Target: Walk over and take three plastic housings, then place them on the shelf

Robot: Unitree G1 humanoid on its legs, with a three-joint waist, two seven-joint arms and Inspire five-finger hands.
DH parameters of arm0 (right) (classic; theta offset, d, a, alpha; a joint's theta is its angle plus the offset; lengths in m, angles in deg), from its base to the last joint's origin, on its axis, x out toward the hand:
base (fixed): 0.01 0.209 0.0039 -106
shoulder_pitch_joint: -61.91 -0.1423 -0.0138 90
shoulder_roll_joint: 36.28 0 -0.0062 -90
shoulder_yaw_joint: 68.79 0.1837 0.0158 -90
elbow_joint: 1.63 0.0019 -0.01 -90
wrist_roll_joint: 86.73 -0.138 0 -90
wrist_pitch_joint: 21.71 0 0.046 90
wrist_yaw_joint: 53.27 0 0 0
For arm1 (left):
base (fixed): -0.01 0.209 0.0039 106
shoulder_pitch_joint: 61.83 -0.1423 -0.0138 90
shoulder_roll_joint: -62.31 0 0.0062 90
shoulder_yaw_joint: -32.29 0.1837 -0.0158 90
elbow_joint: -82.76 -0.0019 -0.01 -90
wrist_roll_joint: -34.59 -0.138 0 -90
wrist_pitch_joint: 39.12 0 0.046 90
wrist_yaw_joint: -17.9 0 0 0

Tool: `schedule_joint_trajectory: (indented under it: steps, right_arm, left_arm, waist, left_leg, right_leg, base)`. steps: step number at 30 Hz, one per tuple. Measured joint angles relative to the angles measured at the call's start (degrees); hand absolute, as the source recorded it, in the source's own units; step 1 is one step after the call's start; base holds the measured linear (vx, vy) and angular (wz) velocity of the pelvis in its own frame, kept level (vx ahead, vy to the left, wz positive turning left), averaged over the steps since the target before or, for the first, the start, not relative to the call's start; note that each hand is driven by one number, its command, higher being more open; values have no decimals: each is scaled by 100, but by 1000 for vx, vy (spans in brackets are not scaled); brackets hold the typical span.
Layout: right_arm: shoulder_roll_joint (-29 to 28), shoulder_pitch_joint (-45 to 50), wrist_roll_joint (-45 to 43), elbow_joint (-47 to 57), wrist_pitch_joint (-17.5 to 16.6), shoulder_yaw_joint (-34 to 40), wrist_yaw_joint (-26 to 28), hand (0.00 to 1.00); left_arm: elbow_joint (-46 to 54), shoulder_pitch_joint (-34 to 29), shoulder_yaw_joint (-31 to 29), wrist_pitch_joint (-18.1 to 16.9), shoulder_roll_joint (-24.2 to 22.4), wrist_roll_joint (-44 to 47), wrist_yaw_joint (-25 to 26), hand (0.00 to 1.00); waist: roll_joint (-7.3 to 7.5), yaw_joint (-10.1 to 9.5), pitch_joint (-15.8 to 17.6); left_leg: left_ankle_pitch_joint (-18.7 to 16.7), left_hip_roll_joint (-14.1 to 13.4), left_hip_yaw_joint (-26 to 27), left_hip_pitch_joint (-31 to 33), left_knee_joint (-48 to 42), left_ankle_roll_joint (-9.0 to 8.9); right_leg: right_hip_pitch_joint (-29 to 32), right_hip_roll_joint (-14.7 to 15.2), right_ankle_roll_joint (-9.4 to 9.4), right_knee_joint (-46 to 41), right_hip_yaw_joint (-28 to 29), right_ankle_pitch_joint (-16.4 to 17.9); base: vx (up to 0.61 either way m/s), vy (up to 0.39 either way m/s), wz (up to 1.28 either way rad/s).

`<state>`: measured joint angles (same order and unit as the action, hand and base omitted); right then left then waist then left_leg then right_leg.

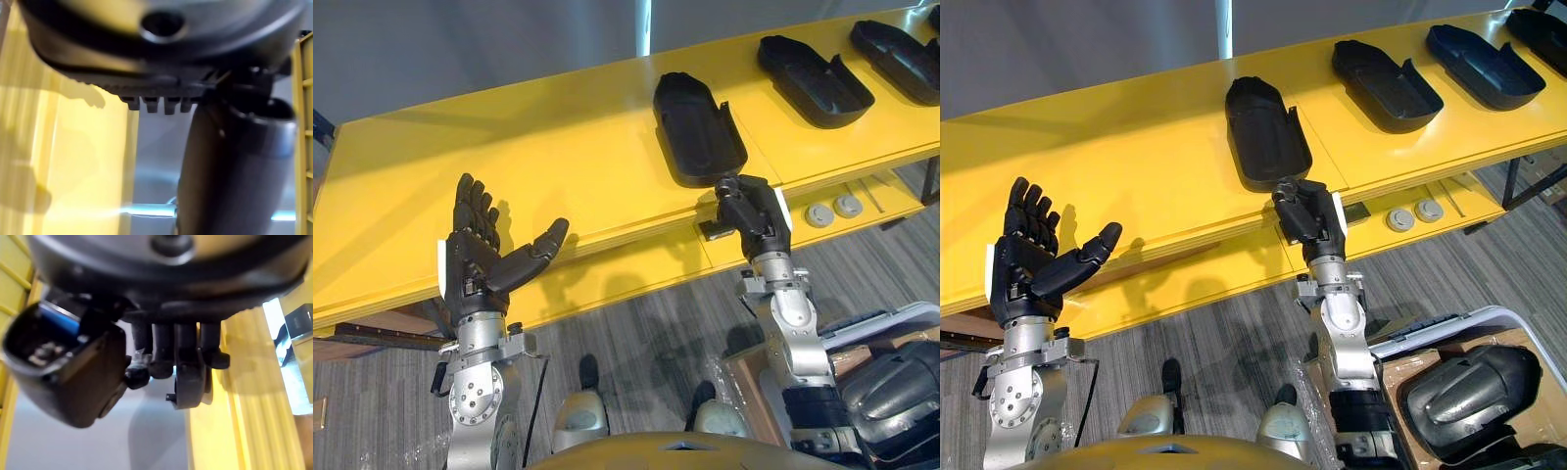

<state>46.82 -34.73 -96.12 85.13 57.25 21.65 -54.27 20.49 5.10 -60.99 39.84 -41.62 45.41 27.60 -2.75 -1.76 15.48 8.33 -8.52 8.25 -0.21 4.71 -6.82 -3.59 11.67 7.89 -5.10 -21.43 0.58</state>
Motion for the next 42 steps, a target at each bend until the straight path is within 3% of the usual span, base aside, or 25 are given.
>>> schedule_joint_trajectory:
  steps: [9,21,29,42]
  right_arm:
    - [8,-735,21,-730,-62,40,-452,0]
    - [242,-1503,26,-1409,-84,241,-565,0]
    - [490,-2012,222,-1957,-182,269,-571,0]
    - [706,-2499,719,-2433,-232,281,-882,0]
  left_arm:
    - [0,-4,1,0,2,1,-98,100]
    - [-5,-16,-10,-3,3,16,-20,100]
    - [-9,-52,-3,-17,4,25,20,100]
    - [-41,-116,93,-41,18,29,18,100]
  waist:
    - [-48,-114,185]
    - [-109,-141,216]
    - [-249,-157,293]
    - [-317,-234,328]
  left_leg:
    - [93,-4,-233,6,0,-8]
    - [224,89,-392,162,0,30]
    - [256,100,-399,188,1,37]
    - [271,103,-376,199,1,42]
  right_leg:
    - [-22,43,-23,-312,-201,177]
    - [244,231,-22,-821,-292,395]
    - [341,280,-45,-982,-279,490]
    - [362,281,-21,-985,-262,455]
  base:
    - [-35,-16,12]
    - [-28,-14,7]
    - [-51,-25,1]
    - [-5,-13,0]
